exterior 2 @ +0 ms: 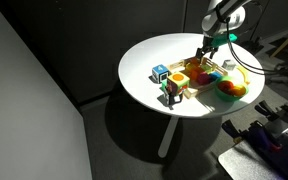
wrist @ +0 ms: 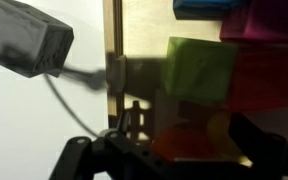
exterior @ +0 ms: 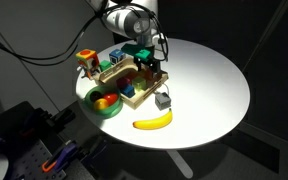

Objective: Remove the lemon from the box and put it on the right side of the table.

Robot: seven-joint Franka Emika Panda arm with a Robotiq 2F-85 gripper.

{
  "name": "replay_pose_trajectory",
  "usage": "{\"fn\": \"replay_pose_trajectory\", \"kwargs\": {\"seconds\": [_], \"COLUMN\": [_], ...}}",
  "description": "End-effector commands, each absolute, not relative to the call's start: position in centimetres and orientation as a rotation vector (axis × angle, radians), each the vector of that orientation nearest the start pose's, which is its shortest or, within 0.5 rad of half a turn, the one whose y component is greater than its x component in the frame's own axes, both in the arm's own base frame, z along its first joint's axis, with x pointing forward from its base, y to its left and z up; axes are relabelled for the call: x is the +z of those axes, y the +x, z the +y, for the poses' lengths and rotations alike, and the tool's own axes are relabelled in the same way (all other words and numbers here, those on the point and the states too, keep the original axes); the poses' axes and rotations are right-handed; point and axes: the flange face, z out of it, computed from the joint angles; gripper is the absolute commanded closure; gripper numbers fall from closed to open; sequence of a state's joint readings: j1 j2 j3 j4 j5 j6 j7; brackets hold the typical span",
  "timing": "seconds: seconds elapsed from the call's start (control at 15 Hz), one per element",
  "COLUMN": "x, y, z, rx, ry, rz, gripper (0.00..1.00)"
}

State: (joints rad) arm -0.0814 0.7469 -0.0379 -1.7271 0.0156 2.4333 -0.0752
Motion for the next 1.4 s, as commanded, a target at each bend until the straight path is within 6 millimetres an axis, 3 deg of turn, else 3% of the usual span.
{"fn": "replay_pose_trajectory", "kwargs": {"seconds": [0.0,1.33], "x": [14.7,13.1], "y": [66.4,66.4], "z": [-8.2,-8.0], "rx": [0.077,0.106], "ry": [-3.147,-3.15], "rz": [0.065,0.055], "gripper": [0.0,0.0]}}
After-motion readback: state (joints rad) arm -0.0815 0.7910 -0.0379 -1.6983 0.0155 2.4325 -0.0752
